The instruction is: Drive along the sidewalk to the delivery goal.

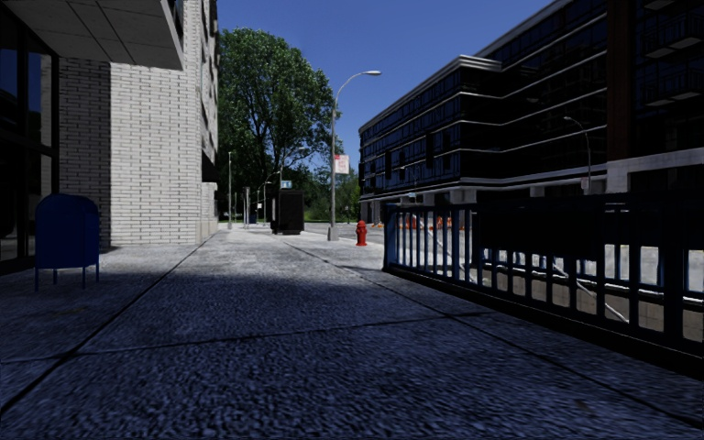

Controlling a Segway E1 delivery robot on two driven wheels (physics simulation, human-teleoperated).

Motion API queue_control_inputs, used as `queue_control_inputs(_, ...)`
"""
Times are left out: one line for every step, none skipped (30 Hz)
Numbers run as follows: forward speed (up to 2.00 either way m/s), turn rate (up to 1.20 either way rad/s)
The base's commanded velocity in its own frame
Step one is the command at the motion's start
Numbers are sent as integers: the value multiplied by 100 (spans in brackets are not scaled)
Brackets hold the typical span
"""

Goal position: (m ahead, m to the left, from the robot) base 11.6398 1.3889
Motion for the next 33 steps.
queue_control_inputs(200,27)
queue_control_inputs(200,27)
queue_control_inputs(200,27)
queue_control_inputs(200,27)
queue_control_inputs(200,27)
queue_control_inputs(200,27)
queue_control_inputs(200,27)
queue_control_inputs(200,27)
queue_control_inputs(200,27)
queue_control_inputs(200,27)
queue_control_inputs(200,27)
queue_control_inputs(200,27)
queue_control_inputs(200,27)
queue_control_inputs(200,27)
queue_control_inputs(200,27)
queue_control_inputs(200,27)
queue_control_inputs(200,27)
queue_control_inputs(200,27)
queue_control_inputs(200,27)
queue_control_inputs(200,27)
queue_control_inputs(200,27)
queue_control_inputs(200,27)
queue_control_inputs(200,27)
queue_control_inputs(200,27)
queue_control_inputs(200,27)
queue_control_inputs(200,27)
queue_control_inputs(200,27)
queue_control_inputs(200,22)
queue_control_inputs(200,9)
queue_control_inputs(200,9)
queue_control_inputs(200,0)
queue_control_inputs(200,0)
queue_control_inputs(200,0)
